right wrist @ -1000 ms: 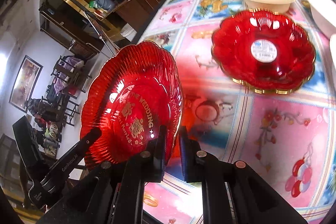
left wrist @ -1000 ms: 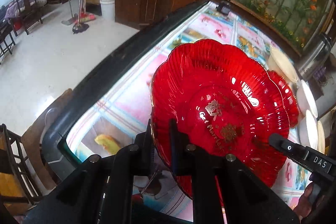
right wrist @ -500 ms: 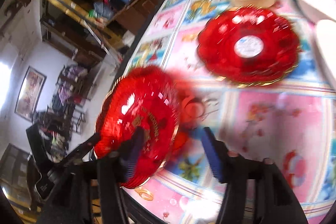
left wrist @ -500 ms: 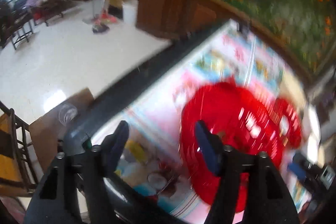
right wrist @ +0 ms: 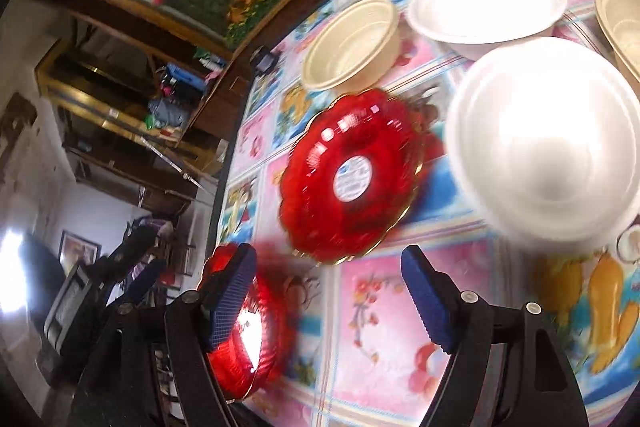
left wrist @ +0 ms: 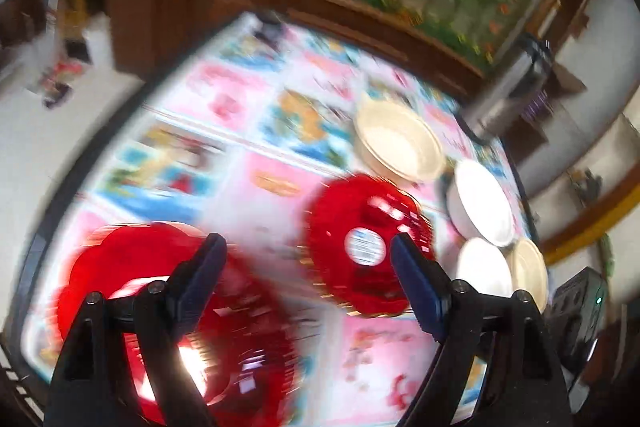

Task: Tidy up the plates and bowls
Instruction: 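Grasp the smaller red plate with the sticker using both tools and lift it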

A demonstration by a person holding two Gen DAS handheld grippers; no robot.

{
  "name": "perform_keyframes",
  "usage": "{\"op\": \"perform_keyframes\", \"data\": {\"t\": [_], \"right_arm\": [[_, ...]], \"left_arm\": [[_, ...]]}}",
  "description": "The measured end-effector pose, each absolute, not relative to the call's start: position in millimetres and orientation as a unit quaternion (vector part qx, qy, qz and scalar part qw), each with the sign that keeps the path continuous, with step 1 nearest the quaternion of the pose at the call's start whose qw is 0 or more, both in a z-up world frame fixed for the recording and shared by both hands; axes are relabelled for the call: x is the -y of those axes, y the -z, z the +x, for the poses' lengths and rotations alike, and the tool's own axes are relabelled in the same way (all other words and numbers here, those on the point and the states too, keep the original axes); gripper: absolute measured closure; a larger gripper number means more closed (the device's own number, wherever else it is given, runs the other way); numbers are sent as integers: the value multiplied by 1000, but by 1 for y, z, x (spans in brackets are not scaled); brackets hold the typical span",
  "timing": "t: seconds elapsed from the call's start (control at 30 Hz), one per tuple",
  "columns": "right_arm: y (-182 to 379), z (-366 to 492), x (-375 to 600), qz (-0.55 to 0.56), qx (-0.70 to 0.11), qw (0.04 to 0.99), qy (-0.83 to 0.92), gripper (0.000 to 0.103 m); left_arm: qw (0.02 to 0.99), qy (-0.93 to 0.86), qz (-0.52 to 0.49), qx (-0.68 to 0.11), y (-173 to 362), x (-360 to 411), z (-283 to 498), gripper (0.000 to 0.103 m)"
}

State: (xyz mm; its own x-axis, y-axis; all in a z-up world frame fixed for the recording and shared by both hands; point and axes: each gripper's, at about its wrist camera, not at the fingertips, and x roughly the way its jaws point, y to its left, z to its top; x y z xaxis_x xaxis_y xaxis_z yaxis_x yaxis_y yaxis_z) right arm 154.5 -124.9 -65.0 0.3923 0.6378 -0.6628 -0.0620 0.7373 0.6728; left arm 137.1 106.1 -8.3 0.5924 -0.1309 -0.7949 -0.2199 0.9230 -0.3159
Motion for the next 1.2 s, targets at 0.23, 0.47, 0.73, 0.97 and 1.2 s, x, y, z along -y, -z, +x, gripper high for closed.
{"op": "perform_keyframes", "data": {"t": [0.23, 0.47, 0.73, 0.97, 1.2], "right_arm": [[80, 178, 128, 291, -523, 771, -215, 26], [89, 191, 130, 290, -529, 771, -203, 26], [101, 197, 128, 284, -542, 768, -188, 36], [109, 203, 120, 267, -554, 771, -165, 67], [118, 207, 118, 254, -562, 772, -155, 91]], "left_arm": [[827, -44, -225, -513, 48, -100, 190, 19], [801, -40, -241, -547, 71, -98, 209, 20], [791, -52, -223, -568, 85, -93, 215, 44], [790, -62, -189, -580, 87, -87, 217, 79], [791, -64, -167, -586, 86, -88, 215, 90]]}}
